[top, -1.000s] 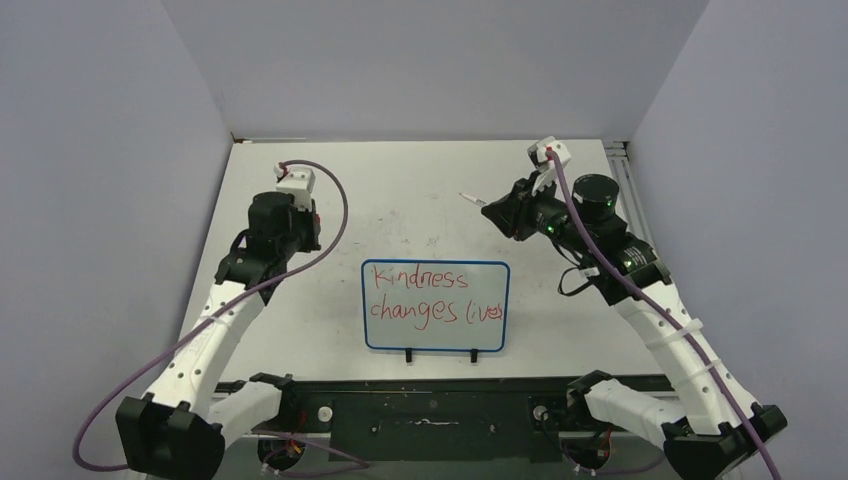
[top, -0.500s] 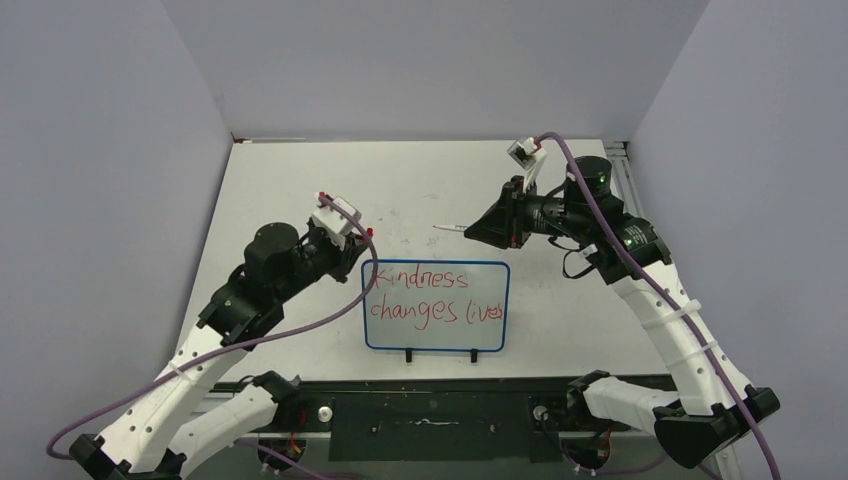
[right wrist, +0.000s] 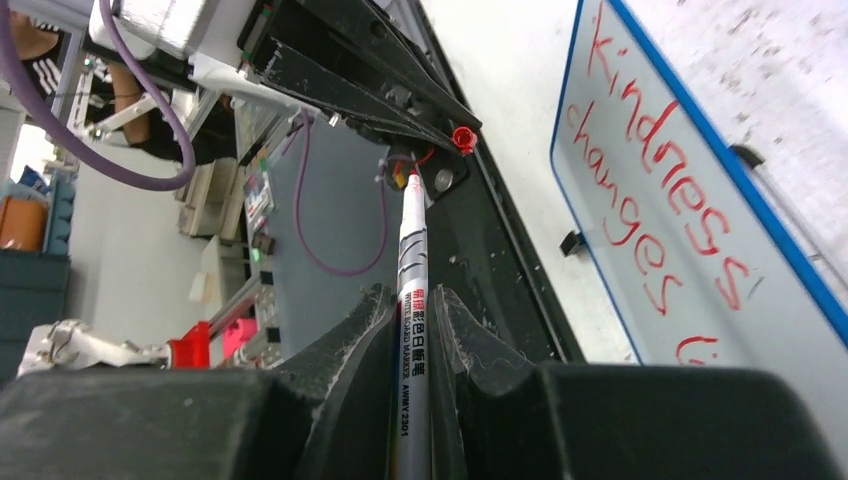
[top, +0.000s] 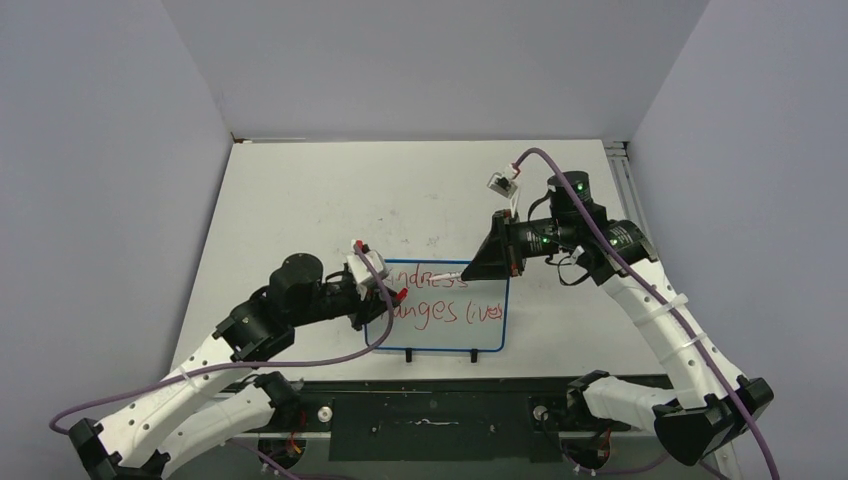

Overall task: Write a sentence on the whiteboard
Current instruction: Close the whiteboard marker at the center of the board.

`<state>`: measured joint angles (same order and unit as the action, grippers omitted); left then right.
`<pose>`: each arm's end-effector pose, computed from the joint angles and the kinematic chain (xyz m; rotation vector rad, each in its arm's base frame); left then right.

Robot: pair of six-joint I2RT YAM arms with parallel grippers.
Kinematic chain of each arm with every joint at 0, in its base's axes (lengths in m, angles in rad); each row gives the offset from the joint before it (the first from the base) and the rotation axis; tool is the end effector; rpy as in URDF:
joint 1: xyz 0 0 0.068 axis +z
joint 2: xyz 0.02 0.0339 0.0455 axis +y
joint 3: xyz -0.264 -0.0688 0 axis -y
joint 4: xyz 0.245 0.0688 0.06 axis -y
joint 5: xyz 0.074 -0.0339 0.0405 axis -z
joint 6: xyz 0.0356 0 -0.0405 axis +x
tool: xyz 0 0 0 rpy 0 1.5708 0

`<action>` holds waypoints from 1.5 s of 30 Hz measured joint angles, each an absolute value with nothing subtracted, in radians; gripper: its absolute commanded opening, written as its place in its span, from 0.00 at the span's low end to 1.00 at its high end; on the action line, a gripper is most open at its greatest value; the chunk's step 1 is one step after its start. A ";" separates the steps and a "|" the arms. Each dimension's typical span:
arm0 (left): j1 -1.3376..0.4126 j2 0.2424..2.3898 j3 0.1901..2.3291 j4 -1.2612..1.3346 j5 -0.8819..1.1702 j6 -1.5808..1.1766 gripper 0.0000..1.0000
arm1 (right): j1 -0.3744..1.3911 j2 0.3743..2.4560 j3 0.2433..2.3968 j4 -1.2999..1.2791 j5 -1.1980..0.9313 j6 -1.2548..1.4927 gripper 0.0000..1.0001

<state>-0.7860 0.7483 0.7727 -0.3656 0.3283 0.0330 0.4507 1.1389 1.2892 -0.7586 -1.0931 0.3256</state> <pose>0.1131 -0.1294 0.3230 0.9937 1.7120 -0.8133 0.1815 0.1229 0.3976 -0.8071 2.0800 1.6177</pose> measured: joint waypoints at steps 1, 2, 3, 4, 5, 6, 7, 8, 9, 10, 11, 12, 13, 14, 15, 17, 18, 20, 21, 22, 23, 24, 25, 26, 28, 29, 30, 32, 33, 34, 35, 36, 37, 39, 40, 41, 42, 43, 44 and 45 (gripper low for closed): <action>-0.796 0.744 0.765 -0.366 0.336 0.031 0.00 | 0.456 1.140 1.280 -0.764 -1.098 0.325 0.06; -0.805 0.739 0.761 -0.365 0.344 0.030 0.00 | 0.469 1.142 1.270 -0.775 -1.102 0.323 0.06; -0.812 0.734 0.759 -0.363 0.353 0.029 0.00 | 0.480 1.143 1.263 -0.785 -1.105 0.321 0.06; -0.819 0.730 0.758 -0.362 0.361 0.028 0.00 | 0.492 1.147 1.260 -0.796 -1.105 0.316 0.06; -0.825 0.728 0.758 -0.360 0.371 0.027 0.00 | 0.503 1.151 1.260 -0.807 -1.104 0.311 0.06; -0.830 0.729 0.758 -0.358 0.380 0.027 0.00 | 0.513 1.155 1.260 -0.817 -1.104 0.306 0.06; -0.833 0.732 0.758 -0.357 0.388 0.027 0.00 | 0.521 1.159 1.260 -0.827 -1.103 0.300 0.06; -0.836 0.737 0.758 -0.356 0.396 0.026 0.00 | 0.527 1.160 1.259 -0.834 -1.103 0.297 0.06; -0.839 0.744 0.758 -0.356 0.405 0.025 0.00 | 0.532 1.161 1.259 -0.841 -1.102 0.295 0.06; -0.844 0.750 0.758 -0.356 0.411 0.025 0.00 | 0.535 1.161 1.259 -0.845 -1.100 0.292 0.06; -0.849 0.756 0.758 -0.356 0.419 0.022 0.00 | 0.538 1.161 1.259 -0.849 -1.097 0.290 0.06; -0.854 0.761 0.758 -0.356 0.425 0.022 0.00 | 0.539 1.163 1.259 -0.851 -1.095 0.286 0.06; -0.860 0.764 0.758 -0.356 0.427 0.022 0.00 | 0.540 1.164 1.259 -0.854 -1.092 0.282 0.06; -0.866 0.767 0.758 -0.356 0.429 0.021 0.00 | 0.542 1.165 1.256 -0.855 -1.089 0.276 0.06; -0.871 0.767 0.758 -0.356 0.432 0.020 0.00 | 0.545 1.169 1.252 -0.858 -1.088 0.273 0.06; -0.879 0.768 0.758 -0.356 0.434 0.020 0.00 | 0.545 1.177 1.244 -0.866 -1.086 0.268 0.06; -0.881 0.770 0.758 -0.356 0.435 0.020 0.00 | 0.545 1.183 1.241 -0.871 -1.084 0.265 0.06; -0.889 0.777 0.758 -0.356 0.438 0.020 0.00 | 0.546 1.192 1.237 -0.876 -1.081 0.261 0.06; -0.892 0.781 0.758 -0.356 0.439 0.020 0.00 | 0.548 1.196 1.236 -0.877 -1.080 0.258 0.06; -0.897 0.787 0.758 -0.356 0.440 0.020 0.00 | 0.550 1.200 1.235 -0.878 -1.078 0.255 0.06; -0.900 0.792 0.758 -0.357 0.440 0.020 0.00 | 0.551 1.202 1.235 -0.879 -1.077 0.253 0.06; -0.902 0.796 0.758 -0.357 0.440 0.020 0.00 | 0.552 1.205 1.235 -0.880 -1.077 0.250 0.06; -0.905 0.798 0.758 -0.358 0.440 0.020 0.00 | 0.553 1.206 1.235 -0.882 -1.077 0.247 0.06; -0.906 0.799 0.758 -0.358 0.440 0.020 0.00 | 0.555 1.208 1.235 -0.884 -1.077 0.245 0.06; -0.909 0.800 0.758 -0.358 0.441 0.020 0.00 | 0.559 1.209 1.232 -0.886 -1.074 0.242 0.06; -0.910 0.800 0.758 -0.358 0.441 0.020 0.00 | 0.560 1.209 1.232 -0.888 -1.073 0.242 0.06; -0.910 0.800 0.758 -0.358 0.441 0.020 0.00 | 0.562 1.209 1.232 -0.890 -1.073 0.239 0.06; -0.910 0.800 0.758 -0.358 0.441 0.020 0.00 | 0.565 1.209 1.229 -0.892 -1.073 0.235 0.06; -0.910 0.800 0.758 -0.358 0.441 0.020 0.00 | 0.567 1.210 1.228 -0.894 -1.072 0.233 0.06; -0.910 0.800 0.758 -0.358 0.441 0.020 0.00 | 0.570 1.212 1.228 -0.896 -1.072 0.231 0.06; -0.910 0.801 0.758 -0.358 0.441 0.020 0.00 | 0.571 1.216 1.228 -0.895 -1.072 0.229 0.06; -0.910 0.802 0.758 -0.359 0.441 0.020 0.00 | 0.572 1.220 1.228 -0.896 -1.071 0.228 0.06; -0.910 0.802 0.758 -0.359 0.441 0.020 0.00 | 0.574 1.224 1.228 -0.896 -1.070 0.227 0.06; -0.910 0.803 0.758 -0.359 0.441 0.020 0.00 | 0.578 1.229 1.226 -0.898 -1.065 0.227 0.06; -0.910 0.802 0.758 -0.360 0.441 0.020 0.00 | 0.579 1.229 1.226 -0.898 -1.065 0.226 0.06; -0.911 0.803 0.758 -0.361 0.442 0.020 0.00 | 0.582 1.229 1.226 -0.898 -1.063 0.225 0.06; -0.911 0.802 0.758 -0.361 0.442 0.020 0.00 | 0.583 1.229 1.226 -0.898 -1.062 0.224 0.06; -0.911 0.803 0.758 -0.362 0.442 0.020 0.00 | 0.584 1.229 1.226 -0.898 -1.062 0.224 0.06; -0.911 0.803 0.758 -0.362 0.442 0.020 0.00 | 0.584 1.229 1.226 -0.898 -1.062 0.224 0.06; -0.911 0.803 0.758 -0.362 0.442 0.020 0.00 | 0.584 1.229 1.226 -0.898 -1.062 0.224 0.06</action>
